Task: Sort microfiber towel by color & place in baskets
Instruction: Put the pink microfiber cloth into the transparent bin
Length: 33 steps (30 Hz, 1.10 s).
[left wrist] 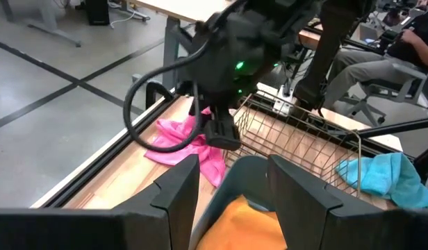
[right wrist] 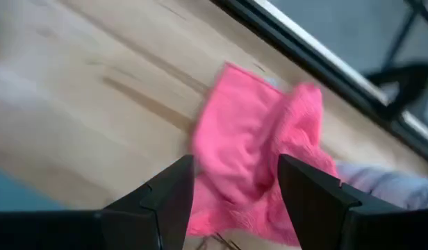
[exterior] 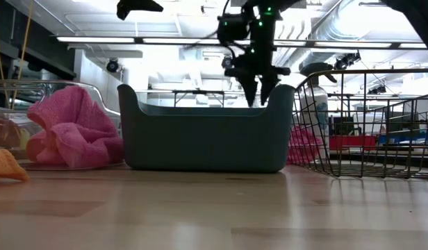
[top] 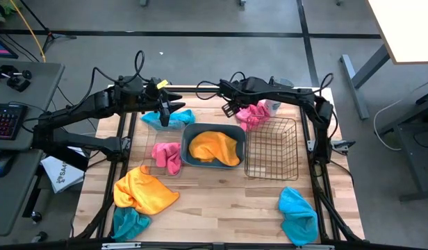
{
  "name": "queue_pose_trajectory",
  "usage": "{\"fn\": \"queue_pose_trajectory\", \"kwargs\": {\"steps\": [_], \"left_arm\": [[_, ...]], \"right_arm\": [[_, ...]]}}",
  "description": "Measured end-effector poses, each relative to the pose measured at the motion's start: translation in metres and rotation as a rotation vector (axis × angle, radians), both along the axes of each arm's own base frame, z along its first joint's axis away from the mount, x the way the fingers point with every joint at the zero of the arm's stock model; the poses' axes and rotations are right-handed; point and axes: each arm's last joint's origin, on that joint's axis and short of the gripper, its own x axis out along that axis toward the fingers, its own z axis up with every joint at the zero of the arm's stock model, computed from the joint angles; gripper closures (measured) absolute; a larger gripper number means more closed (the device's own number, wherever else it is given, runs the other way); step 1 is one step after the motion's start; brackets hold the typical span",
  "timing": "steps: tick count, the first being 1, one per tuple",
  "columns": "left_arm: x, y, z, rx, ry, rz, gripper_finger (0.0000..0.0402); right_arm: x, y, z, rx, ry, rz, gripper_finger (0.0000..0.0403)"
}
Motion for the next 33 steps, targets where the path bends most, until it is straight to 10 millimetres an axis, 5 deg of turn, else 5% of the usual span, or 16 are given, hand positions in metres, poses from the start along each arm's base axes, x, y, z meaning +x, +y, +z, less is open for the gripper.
{"fn": "queue_pose_trajectory", "kwargs": {"steps": [15, 33], "left_arm": [[0.0, 0.0, 0.0, 0.054, 0.02, -0.02, 0.0243], [0.0, 0.0, 0.0, 0.075, 0.028, -0.016, 0.0243]], "right_arm": [[-0.034, 0.002, -0.063, 0.035, 0.204, -0.353, 0.0201], [-0.042, -0.009, -0.068, -0.07, 0.226, -0.416, 0.0201]]}}
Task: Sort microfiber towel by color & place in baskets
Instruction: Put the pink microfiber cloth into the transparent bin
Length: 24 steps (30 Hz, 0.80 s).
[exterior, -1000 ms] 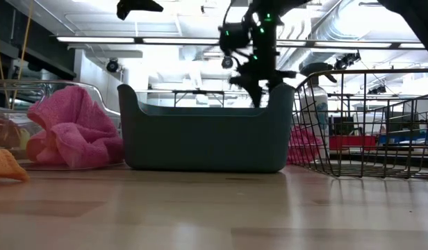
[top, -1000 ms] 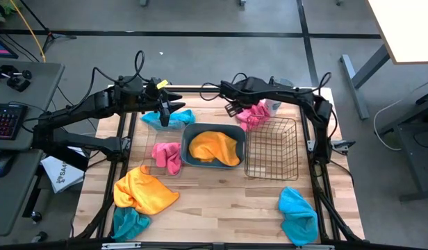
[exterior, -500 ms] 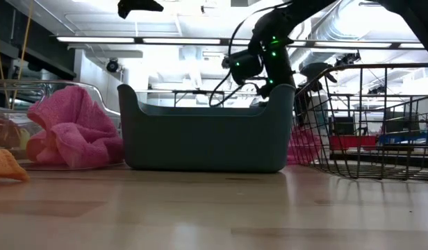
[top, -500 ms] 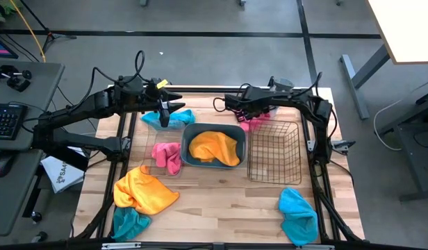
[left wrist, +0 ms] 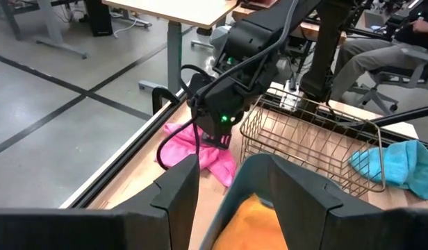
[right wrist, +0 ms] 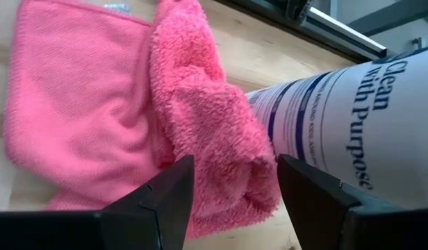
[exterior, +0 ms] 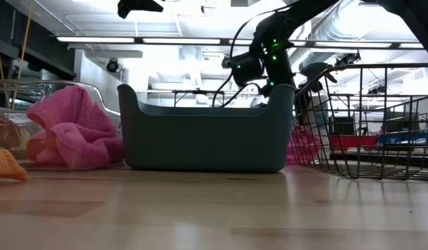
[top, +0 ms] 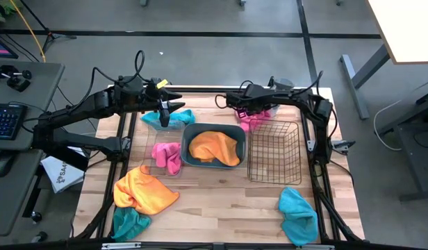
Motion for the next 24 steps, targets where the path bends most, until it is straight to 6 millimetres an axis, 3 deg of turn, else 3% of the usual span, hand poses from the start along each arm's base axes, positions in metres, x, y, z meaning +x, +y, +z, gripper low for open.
{"fn": "queue_pose_trajectory", "kwargs": {"steps": [13, 20, 24], "left_arm": [[0.0, 0.0, 0.0, 0.0, 0.0, 0.0, 0.0243], [0.0, 0.0, 0.0, 0.0, 0.0, 0.0, 0.0243], [0.0, 0.0, 0.0, 0.005, 0.001, 0.015, 0.0243]], "right_arm": [[-0.005, -0.01, -0.004, 0.025, -0.01, -0.008, 0.0213], [-0.017, -0.004, -0.03, 0.085, 0.039, -0.016, 0.0259], [-0.022, -0.001, -0.039, 0.101, 0.055, -0.018, 0.0307]]}}
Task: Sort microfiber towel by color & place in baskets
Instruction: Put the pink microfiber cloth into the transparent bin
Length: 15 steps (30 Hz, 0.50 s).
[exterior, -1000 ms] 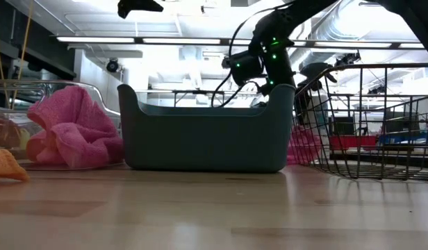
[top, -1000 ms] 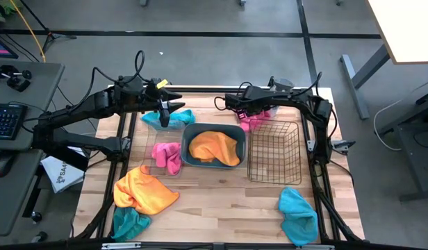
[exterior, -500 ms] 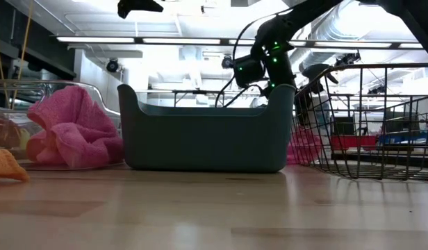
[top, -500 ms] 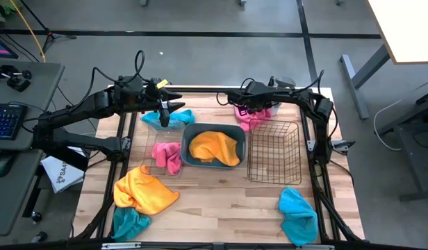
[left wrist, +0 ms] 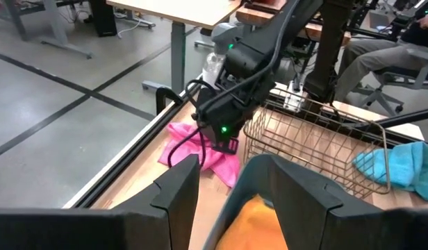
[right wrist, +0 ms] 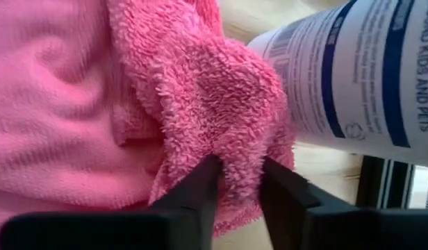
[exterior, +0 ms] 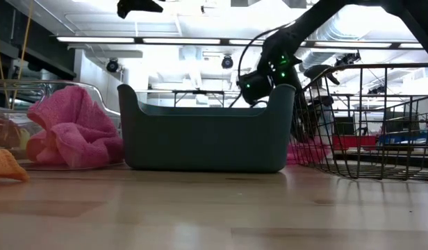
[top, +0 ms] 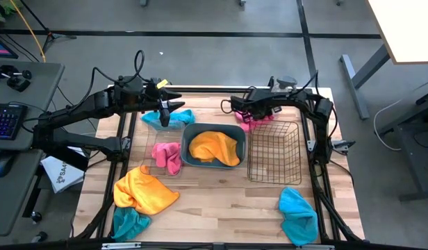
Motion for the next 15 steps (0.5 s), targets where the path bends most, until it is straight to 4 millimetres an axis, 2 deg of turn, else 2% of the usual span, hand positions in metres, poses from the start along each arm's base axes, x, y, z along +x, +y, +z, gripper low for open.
{"fn": "queue_pose_trajectory", "kwargs": {"steps": [4, 7, 11, 15], "left_arm": [[0.0, 0.0, 0.0, 0.003, 0.001, 0.008, 0.0243], [-0.001, 0.0, 0.001, 0.002, -0.009, 0.009, 0.0243], [-0.009, -0.003, 0.016, 0.02, -0.134, 0.004, 0.0243], [-0.025, -0.007, 0.036, 0.079, -0.296, 0.001, 0.0243]], "right_arm": [[0.003, 0.003, 0.001, 0.007, 0.008, 0.053, 0.0385], [0.014, 0.005, 0.013, -0.019, -0.04, 0.126, 0.039], [0.033, 0.009, 0.052, -0.074, -0.163, 0.237, 0.0399], [0.056, 0.016, 0.112, -0.213, -0.401, 0.365, 0.04]]}}
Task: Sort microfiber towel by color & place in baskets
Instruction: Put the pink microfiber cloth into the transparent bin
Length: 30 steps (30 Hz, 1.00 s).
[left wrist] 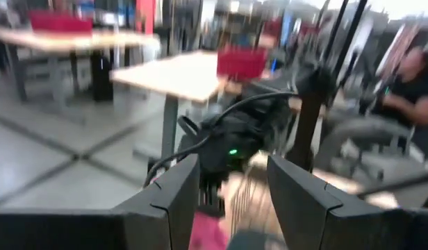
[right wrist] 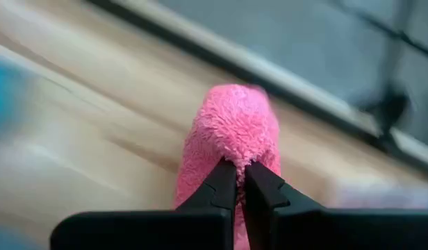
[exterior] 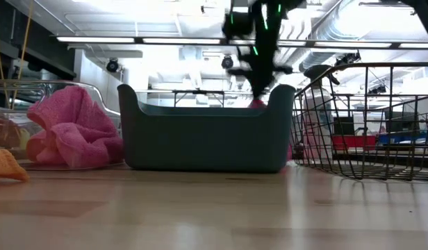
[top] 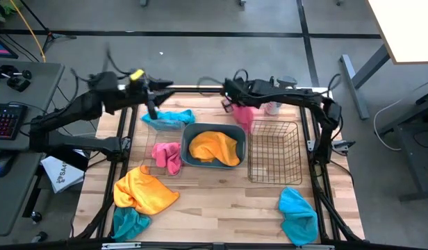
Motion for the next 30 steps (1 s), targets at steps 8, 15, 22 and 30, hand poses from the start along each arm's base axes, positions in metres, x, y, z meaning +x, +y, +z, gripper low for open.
{"fn": "queue_pose_trajectory", "kwargs": {"steps": [8, 15, 22, 30], "left_arm": [[-0.04, -0.012, 0.039, 0.065, -0.364, -0.007, 0.0243], [-0.063, -0.019, 0.058, 0.119, -0.557, -0.013, 0.0243], [-0.067, -0.02, 0.06, 0.131, -0.568, -0.008, 0.0243], [-0.065, -0.019, 0.059, 0.128, -0.56, -0.008, 0.0243]], "right_arm": [[0.05, 0.037, 0.108, -0.125, -0.626, 0.475, 0.0402], [0.072, 0.088, 0.145, -0.179, -1.037, 0.728, 0.0402], [0.098, 0.109, 0.124, -0.13, -1.09, 0.756, 0.0402], [0.138, 0.111, 0.087, 0.02, -1.23, 0.767, 0.0403]]}}
